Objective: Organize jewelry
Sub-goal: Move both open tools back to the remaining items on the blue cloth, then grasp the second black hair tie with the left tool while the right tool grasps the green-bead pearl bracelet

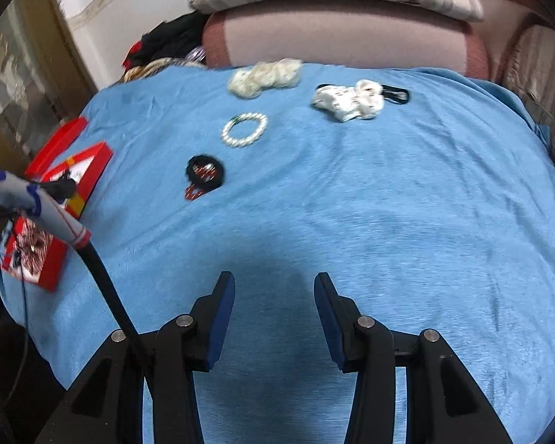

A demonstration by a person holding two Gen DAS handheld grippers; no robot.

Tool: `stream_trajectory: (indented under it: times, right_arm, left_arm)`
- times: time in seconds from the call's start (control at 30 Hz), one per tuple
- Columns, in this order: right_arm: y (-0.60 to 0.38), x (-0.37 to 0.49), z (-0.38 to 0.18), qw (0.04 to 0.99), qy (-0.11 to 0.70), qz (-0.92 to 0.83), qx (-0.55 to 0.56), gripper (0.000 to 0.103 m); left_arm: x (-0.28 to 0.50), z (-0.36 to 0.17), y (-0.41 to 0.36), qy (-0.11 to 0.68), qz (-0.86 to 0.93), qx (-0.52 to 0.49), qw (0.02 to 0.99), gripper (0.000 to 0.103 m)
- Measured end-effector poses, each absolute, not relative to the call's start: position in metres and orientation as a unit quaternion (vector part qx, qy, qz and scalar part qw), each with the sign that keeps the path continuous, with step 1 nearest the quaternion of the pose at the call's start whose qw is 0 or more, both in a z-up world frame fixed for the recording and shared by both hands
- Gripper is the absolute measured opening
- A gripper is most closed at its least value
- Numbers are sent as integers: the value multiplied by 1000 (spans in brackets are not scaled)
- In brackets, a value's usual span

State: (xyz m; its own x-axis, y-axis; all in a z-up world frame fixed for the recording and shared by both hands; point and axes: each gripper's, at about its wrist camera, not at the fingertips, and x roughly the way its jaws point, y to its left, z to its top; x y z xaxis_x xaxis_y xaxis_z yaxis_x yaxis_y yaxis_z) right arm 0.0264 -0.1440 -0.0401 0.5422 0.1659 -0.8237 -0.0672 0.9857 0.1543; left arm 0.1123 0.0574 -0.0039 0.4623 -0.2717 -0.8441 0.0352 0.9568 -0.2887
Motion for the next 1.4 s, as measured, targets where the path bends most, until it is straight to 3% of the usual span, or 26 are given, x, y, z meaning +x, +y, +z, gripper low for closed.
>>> stream_trajectory:
  times: [0.37, 0.43, 0.47, 0.63, 0.87, 1.0, 1.2, 1.23, 1.27, 1.4]
  right_arm:
    - [-175, 37, -36, 879, 465, 56, 92, 48]
    - [-178, 43, -36, 878, 467, 52, 93, 48]
    - [-179, 47, -36, 877, 468, 50, 92, 48]
    - [-180, 69, -34, 878, 469, 47, 86, 49]
    - [-155, 125, -36, 870, 476, 90, 90, 49]
    - [-135, 181, -46, 861, 489, 111, 91, 49]
    - [-97, 246, -79, 847, 523, 87, 42, 49]
    - [-95, 249, -83, 845, 527, 83, 34, 40]
    - [-94, 249, -85, 844, 532, 68, 15, 12]
    - [-115, 229, -75, 848, 527, 45, 16, 9]
  left_arm:
    - [193, -48, -15, 557, -120, -117, 814, 40]
    - [199, -53, -22, 562, -122, -98, 812, 9]
    - [201, -54, -22, 565, -115, -83, 813, 1]
    - [201, -44, 17, 544, -36, -45, 837, 1]
    - [186, -41, 79, 540, -28, -104, 835, 2]
    - [179, -41, 82, 533, -38, -116, 837, 14]
    - [179, -42, 64, 536, -78, -128, 831, 19]
    - [181, -43, 60, 538, -85, -129, 829, 20]
    - [184, -44, 54, 540, -96, -131, 826, 23]
    - [196, -52, 25, 549, -136, -126, 815, 24]
